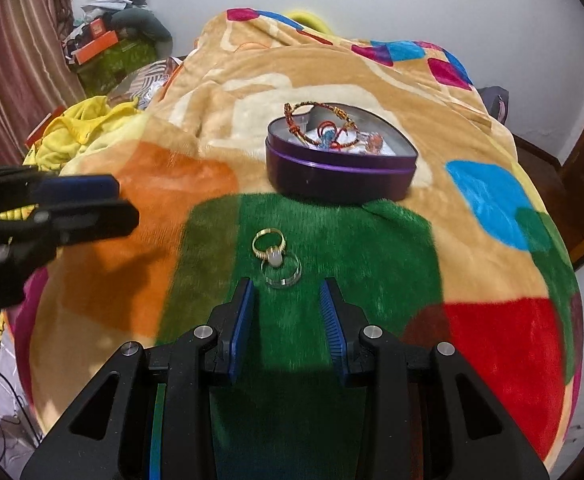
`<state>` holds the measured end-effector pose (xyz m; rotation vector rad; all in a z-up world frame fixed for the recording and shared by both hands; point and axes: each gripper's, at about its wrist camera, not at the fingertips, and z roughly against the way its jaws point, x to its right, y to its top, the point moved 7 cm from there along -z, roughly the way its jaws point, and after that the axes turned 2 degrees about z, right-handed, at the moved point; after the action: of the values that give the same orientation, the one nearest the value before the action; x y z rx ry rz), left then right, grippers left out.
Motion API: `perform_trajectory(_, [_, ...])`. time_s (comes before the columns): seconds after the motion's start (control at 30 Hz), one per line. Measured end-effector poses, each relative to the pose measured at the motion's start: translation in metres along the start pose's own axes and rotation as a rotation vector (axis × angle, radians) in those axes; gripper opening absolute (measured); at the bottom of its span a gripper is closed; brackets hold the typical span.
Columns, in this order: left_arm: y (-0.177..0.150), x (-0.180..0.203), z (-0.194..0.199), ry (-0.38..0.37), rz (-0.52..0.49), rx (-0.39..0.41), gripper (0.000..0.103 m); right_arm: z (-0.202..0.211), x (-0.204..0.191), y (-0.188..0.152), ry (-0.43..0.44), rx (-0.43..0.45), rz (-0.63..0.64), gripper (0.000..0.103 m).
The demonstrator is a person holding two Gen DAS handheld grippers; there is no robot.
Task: Organize jewelry
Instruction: 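Withdraw both grippers from the tin toward the remaining rings on the blanket, then grasp a gold ring with the left gripper while the right gripper grasps a silver ring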
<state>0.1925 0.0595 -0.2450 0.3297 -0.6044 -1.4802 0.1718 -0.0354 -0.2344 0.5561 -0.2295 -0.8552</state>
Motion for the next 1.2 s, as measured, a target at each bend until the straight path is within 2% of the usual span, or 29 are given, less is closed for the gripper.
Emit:
perform_trajectory(0.17, [0.003, -0.001, -0.003, -0.003, 0.003, -0.003, 0.036, -0.006, -0.004, 0.001, 0.003, 0.012, 0.018, 0.031])
perform_trajectory(0.27, [0.004, 0.001, -0.005, -0.005, 0.0, -0.005, 0.036, -0.002, -0.003, -0.002, 0.018, 0.023, 0.014, 0.019])
perform_trajectory(0.43, [0.006, 0.01, -0.01, -0.015, -0.011, -0.015, 0.036, 0.01, 0.0, -0.006, 0.048, 0.038, -0.003, 0.019])
perform_trajectory(0.9, [0.009, 0.042, -0.025, -0.056, -0.051, -0.045, 0.036, 0.049, 0.027, -0.002, 0.022, 0.138, -0.074, 0.019])
perform_trajectory(1.2, [0.006, 0.074, -0.046, -0.095, -0.104, -0.09, 0.036, 0.054, 0.054, -0.009, -0.002, 0.147, -0.147, 0.019])
